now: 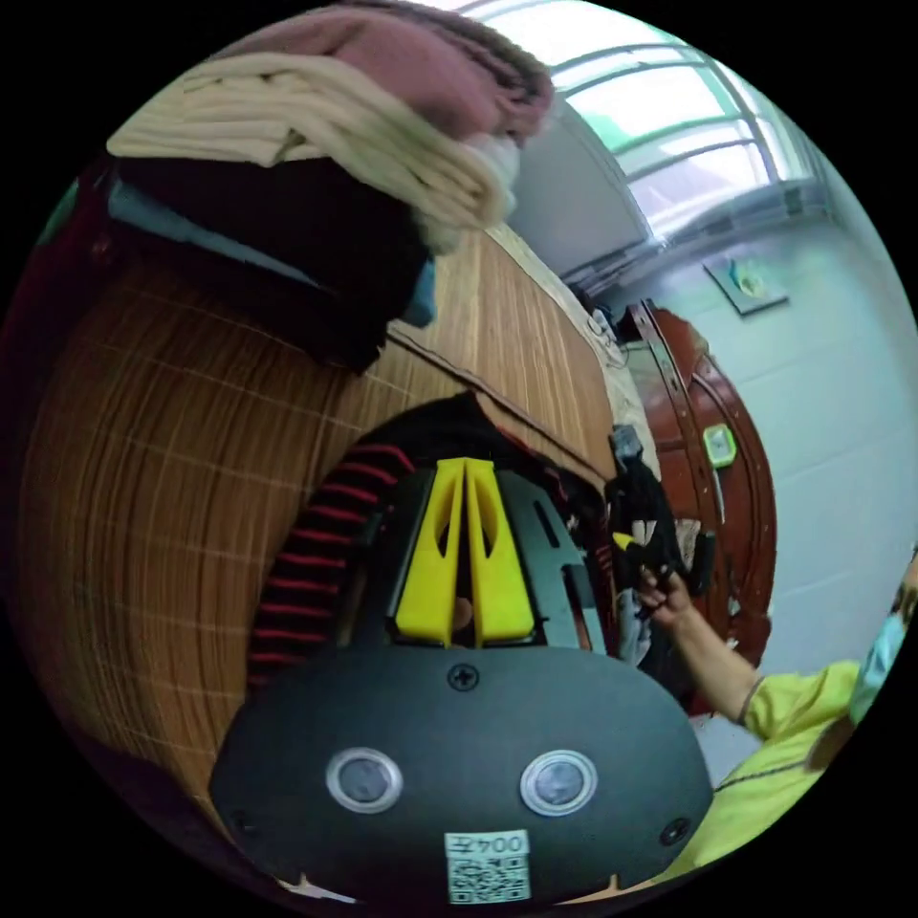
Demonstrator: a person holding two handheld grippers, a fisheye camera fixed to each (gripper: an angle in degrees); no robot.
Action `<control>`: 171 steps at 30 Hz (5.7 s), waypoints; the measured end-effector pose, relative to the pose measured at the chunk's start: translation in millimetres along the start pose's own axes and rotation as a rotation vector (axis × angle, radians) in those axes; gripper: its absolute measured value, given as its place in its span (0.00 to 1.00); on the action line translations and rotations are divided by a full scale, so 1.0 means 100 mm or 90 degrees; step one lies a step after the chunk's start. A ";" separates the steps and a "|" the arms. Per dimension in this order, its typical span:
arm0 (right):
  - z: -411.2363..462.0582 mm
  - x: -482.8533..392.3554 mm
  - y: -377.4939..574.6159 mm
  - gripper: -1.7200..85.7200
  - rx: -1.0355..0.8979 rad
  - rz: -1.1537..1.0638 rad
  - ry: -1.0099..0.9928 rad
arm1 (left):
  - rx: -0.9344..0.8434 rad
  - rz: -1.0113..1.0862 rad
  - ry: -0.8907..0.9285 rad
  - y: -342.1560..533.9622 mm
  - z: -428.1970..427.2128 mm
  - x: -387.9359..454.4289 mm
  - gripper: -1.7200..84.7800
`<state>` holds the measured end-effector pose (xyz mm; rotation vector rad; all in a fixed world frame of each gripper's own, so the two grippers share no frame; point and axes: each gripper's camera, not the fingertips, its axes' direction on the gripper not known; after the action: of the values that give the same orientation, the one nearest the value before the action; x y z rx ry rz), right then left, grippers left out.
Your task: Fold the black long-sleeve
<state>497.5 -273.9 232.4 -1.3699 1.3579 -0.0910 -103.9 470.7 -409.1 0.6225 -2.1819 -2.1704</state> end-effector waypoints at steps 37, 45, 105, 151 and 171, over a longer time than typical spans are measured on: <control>-2.23 0.39 0.03 0.05 -0.110 0.096 0.679 | -0.200 0.241 -0.402 2.85 -0.32 0.44 0.03; -1.28 -1.05 1.72 0.05 -0.260 -0.056 0.266 | -0.228 0.444 -0.500 3.37 0.13 0.40 0.03; -1.29 -1.09 3.14 0.11 -0.149 0.157 0.182 | -0.319 0.769 -0.422 4.62 -0.02 -1.53 0.06; -1.43 -0.95 2.59 0.02 -0.298 -0.073 0.425 | -0.371 0.319 -0.194 3.90 -0.81 -1.51 0.03; -1.47 -1.21 2.37 0.13 -0.260 -0.070 0.318 | -0.357 0.508 -0.400 4.86 -0.34 -1.18 0.03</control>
<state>205.2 -202.9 190.4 -1.8468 1.7812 -0.2544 -118.7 453.9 92.2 -0.8862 -1.3923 -2.4162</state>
